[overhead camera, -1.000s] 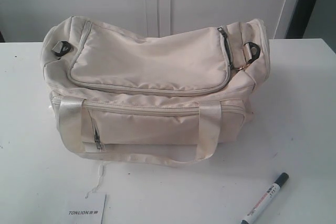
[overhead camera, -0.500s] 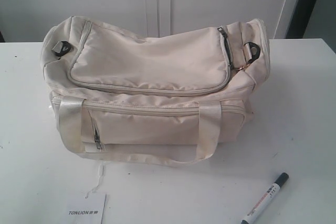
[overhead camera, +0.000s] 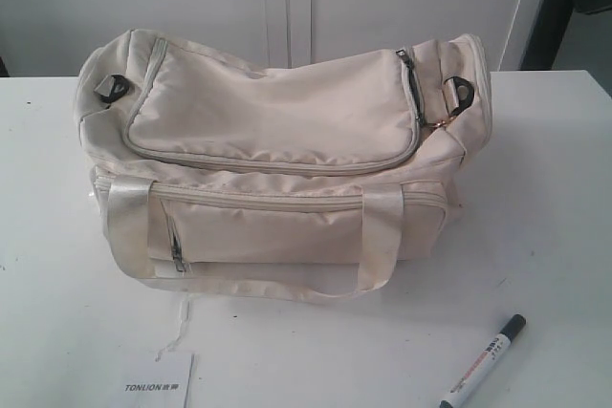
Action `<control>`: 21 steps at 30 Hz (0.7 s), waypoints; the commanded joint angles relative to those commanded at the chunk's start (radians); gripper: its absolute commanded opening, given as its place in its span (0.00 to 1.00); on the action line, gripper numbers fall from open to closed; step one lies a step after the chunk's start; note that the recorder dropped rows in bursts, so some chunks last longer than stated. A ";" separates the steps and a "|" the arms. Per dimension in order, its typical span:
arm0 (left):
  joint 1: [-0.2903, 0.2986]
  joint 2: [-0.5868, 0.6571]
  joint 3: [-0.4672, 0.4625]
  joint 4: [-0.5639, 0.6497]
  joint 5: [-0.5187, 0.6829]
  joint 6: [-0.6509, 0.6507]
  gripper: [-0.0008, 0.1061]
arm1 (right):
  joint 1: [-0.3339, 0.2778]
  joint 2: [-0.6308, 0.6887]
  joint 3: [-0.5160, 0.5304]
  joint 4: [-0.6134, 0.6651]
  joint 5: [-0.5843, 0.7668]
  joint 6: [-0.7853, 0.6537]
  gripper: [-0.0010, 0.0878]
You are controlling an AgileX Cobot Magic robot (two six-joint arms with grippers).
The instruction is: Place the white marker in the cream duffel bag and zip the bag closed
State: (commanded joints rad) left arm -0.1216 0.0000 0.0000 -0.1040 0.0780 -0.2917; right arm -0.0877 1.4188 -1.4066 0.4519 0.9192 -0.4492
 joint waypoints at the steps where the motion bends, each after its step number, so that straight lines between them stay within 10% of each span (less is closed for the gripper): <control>1: 0.000 0.000 0.000 0.000 0.002 0.000 0.01 | 0.000 0.018 -0.017 0.000 0.005 0.000 0.03; 12: 0.000 0.000 0.000 0.000 0.004 0.000 0.01 | 0.000 0.195 -0.140 0.004 0.037 0.004 0.54; 21: 0.000 0.000 0.000 0.000 0.029 -0.002 0.01 | 0.000 0.290 -0.146 0.085 -0.047 0.006 0.64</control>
State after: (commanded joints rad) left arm -0.1216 0.0000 0.0000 -0.1040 0.1065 -0.2937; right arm -0.0877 1.7089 -1.5526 0.5368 0.8719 -0.4434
